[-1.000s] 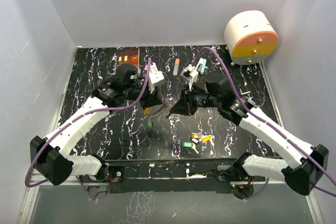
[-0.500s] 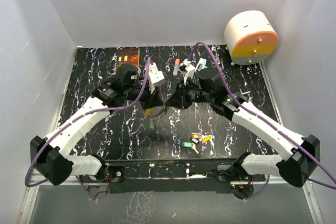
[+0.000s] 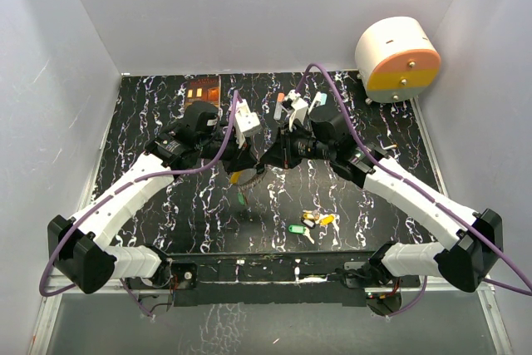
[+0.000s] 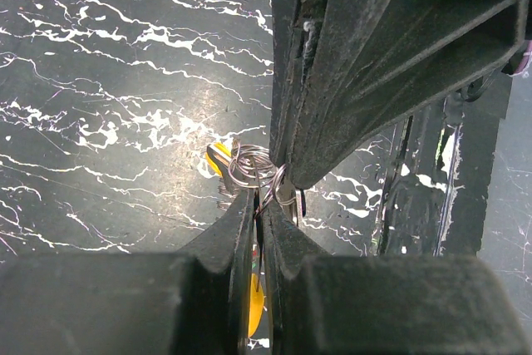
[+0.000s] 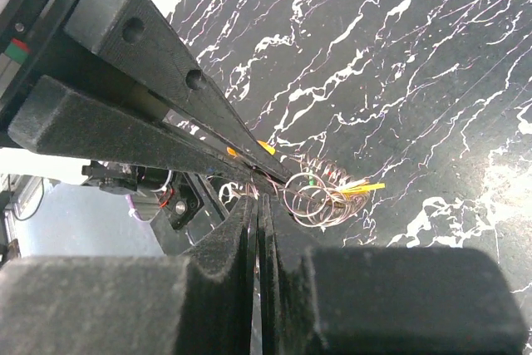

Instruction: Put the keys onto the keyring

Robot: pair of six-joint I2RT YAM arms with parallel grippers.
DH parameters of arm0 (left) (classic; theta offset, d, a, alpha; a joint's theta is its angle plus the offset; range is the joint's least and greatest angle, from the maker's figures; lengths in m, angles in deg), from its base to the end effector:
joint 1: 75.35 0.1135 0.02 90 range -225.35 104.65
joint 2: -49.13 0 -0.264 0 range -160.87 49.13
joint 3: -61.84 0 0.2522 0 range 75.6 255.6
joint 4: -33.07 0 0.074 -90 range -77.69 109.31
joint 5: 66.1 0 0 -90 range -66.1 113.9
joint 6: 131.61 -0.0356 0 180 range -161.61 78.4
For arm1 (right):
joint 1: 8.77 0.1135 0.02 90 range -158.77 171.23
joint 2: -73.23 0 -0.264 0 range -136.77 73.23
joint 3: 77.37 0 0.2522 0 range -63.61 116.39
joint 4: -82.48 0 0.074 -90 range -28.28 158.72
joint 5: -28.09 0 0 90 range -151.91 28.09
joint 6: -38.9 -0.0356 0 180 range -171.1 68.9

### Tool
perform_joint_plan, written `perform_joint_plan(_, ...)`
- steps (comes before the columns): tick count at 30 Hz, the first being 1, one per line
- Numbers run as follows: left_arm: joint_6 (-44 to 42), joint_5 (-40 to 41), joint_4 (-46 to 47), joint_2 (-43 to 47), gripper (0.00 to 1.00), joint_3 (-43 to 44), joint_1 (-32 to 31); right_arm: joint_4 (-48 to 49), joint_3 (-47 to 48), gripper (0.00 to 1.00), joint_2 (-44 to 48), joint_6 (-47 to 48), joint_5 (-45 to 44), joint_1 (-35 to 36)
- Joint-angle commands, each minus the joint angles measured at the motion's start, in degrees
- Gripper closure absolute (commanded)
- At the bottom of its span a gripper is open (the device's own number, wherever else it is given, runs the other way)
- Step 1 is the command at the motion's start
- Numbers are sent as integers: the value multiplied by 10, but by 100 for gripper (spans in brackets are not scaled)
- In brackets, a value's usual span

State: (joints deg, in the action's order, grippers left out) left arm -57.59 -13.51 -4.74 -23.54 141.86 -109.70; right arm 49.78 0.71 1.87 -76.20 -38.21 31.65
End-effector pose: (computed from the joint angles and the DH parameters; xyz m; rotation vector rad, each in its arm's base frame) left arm 0.2187 -0.1756 0.3459 1.2376 1.6956 -0.8770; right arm 0.2053 0.1937 0.3465 -0.5681 2.1009 1.1107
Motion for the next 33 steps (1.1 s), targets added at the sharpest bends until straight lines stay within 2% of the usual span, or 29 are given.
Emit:
perform_joint_plan(1, 4, -20, 10, 10, 100, 4, -4, 19, 20, 93, 11, 1, -25, 0)
perform_joint_plan(33, 16, -18, 15, 4, 100, 24, -4, -1, -19, 93, 24, -28, -36, 0)
